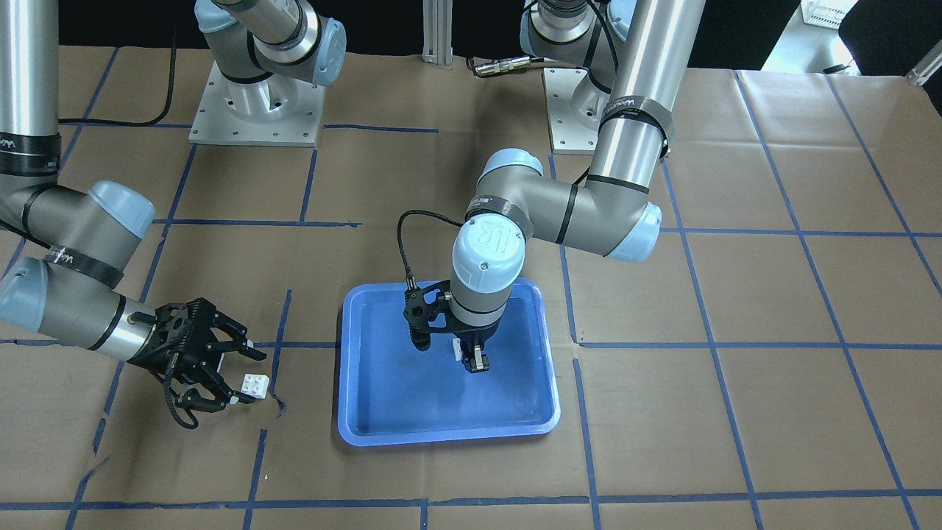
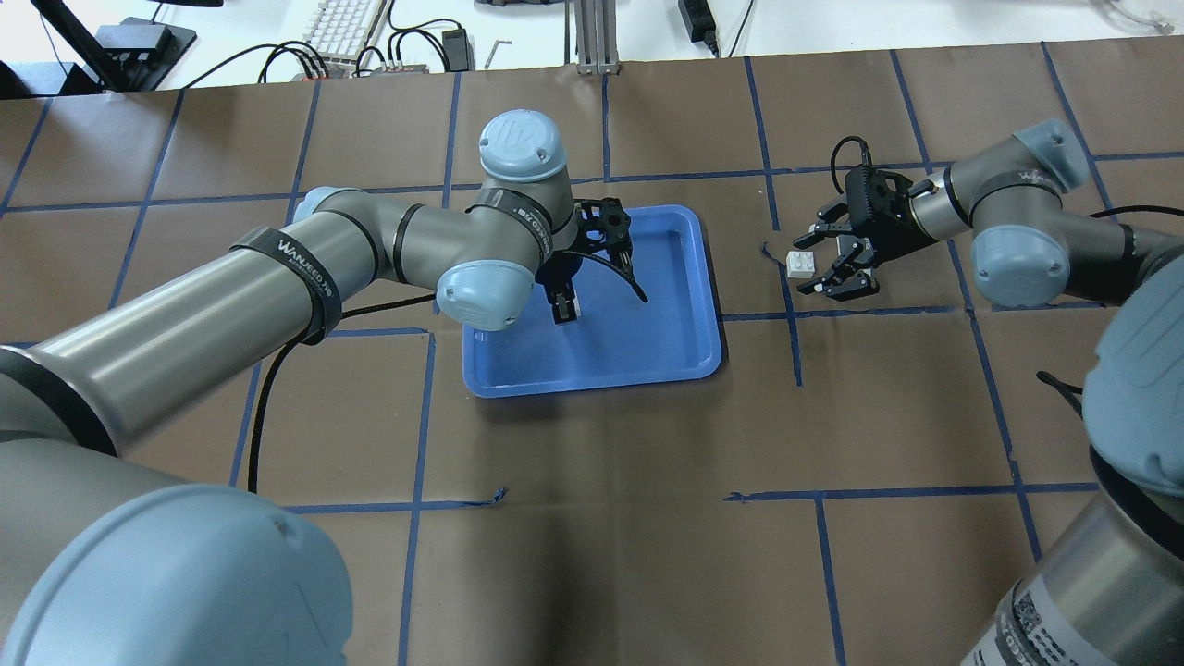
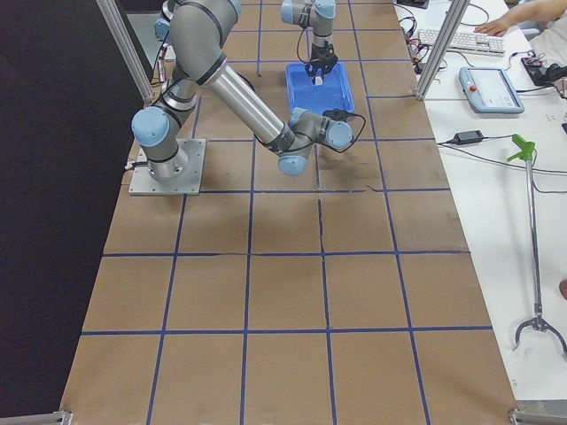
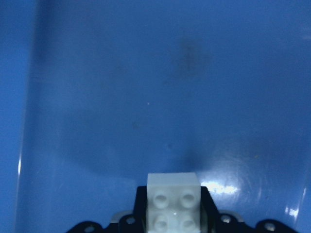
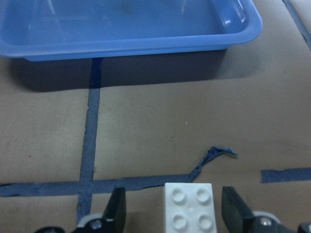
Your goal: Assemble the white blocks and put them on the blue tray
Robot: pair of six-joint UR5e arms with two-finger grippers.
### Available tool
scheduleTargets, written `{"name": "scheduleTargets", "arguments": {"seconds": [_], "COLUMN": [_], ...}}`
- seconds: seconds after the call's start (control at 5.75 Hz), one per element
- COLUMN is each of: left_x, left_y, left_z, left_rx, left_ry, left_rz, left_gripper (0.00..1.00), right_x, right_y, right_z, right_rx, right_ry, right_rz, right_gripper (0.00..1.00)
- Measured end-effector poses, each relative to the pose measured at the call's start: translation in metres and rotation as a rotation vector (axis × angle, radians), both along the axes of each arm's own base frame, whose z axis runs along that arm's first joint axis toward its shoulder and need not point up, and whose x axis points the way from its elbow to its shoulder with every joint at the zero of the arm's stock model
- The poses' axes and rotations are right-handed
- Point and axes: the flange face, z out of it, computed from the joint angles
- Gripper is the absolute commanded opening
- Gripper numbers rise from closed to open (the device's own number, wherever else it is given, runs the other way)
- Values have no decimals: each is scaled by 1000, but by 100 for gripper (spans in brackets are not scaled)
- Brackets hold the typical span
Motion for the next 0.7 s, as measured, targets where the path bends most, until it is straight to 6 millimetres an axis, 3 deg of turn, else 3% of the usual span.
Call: {"name": "scheduleTargets", "arguments": {"seconds": [0.17,0.35,0.52,0.7], "left_x": [-2,-2,-1,-1], "left_y": [1,2,3,3], "left_z": [-2,-6,-9,-8], "left_rx": [2,9,15,12], "left_ry": [-1,-5,-9,-13], "left_rz": [-12,-15,-16,-15], "left_gripper": [9,78,100,100], "right_x": [-2,-4,-5,-5], "right_y": [-5,-10,-12,-12], "right_z": [1,4,6,8], "right_rx": [-7,-16,-20,-24], "right_ry": [8,17,21,23], "right_rz": [0,1,1,0], "right_gripper": [32,29,26,25]}}
